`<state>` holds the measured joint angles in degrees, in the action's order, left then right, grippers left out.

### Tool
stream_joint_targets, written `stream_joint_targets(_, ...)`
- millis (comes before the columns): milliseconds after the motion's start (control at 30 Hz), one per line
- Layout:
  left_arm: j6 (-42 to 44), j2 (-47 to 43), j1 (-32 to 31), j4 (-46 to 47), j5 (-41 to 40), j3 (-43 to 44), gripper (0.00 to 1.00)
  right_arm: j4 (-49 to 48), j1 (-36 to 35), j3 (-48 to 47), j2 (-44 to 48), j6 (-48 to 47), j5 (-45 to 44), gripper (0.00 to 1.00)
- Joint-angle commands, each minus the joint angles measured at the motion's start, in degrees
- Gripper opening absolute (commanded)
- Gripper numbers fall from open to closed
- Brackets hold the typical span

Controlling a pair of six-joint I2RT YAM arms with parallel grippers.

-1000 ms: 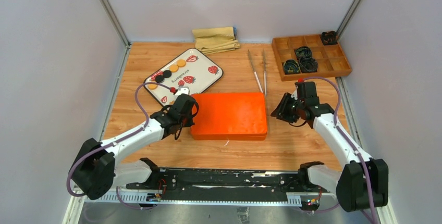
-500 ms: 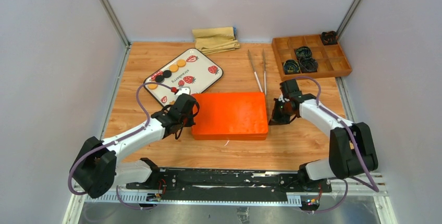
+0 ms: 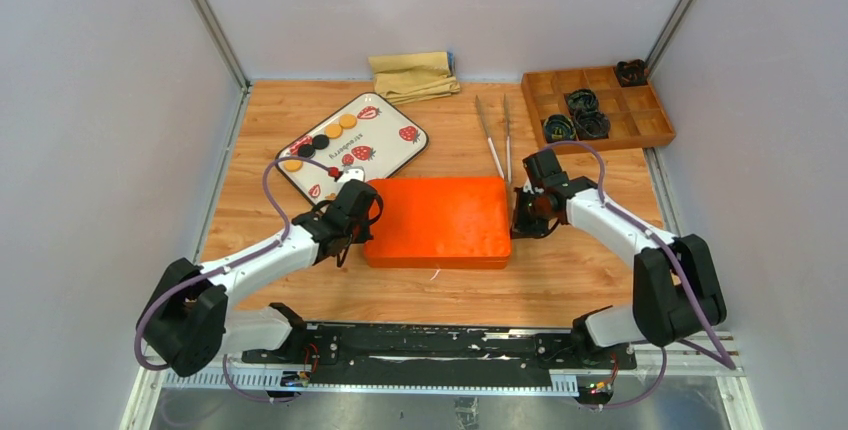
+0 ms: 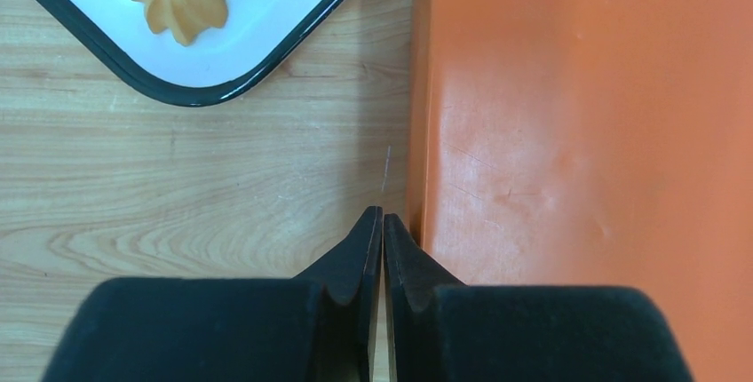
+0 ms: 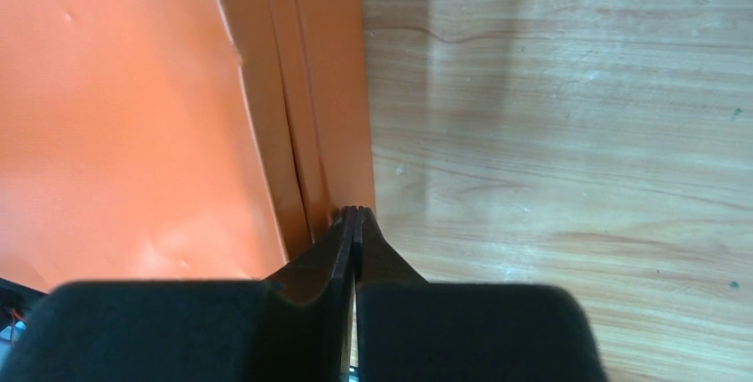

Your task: Pack the cookies

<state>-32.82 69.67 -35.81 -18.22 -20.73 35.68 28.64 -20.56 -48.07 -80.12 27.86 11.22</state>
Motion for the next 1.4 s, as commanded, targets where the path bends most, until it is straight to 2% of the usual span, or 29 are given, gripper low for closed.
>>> stream_joint_targets(0,-1.74,-0.08,-0.66,-1.35,-2.78,2.41,0.10,3.91,-1.48,-1.81,3.46,2.52,-7.21,0.00)
stream_joint_targets(133,-2.84,-3.88,-0.66,-7.07,-11.11,4.33,0.10,6.86,-1.48,-2.30,5.67,3.20,-14.71,0.00)
stream_joint_targets(300,-4.84,-8.07,-0.66,-14.34,-20.64,8.29,0.11,8.75,-1.13,-2.20,7.98,3.90,-20.08,0.00)
stream_joint_targets(433,-4.41,-10.92,-0.71,-17.16,-24.20,11.69,0.12,9.55,0.08,-2.36,9.61,3.55,-22.10,0.00)
stream_joint_targets(600,2.99,-12.22,-0.66,-6.95,-12.12,11.53,0.14,10.11,0.56,-3.17,11.39,1.92,-23.92,0.00)
stream_joint_targets(833,2.54,-0.31,-0.71,3.99,7.79,10.08,0.11,10.32,0.58,-5.27,13.89,-0.66,-22.14,0.00)
stream_joint_targets(1133,0.76,5.54,-0.66,10.11,13.07,5.16,0.11,9.81,0.52,-7.62,16.65,-3.43,-20.60,0.00)
stream_joint_targets(1367,-0.33,11.10,-0.69,15.64,17.08,2.97,0.09,5.91,-1.26,-11.27,14.33,-9.13,-10.63,0.00)
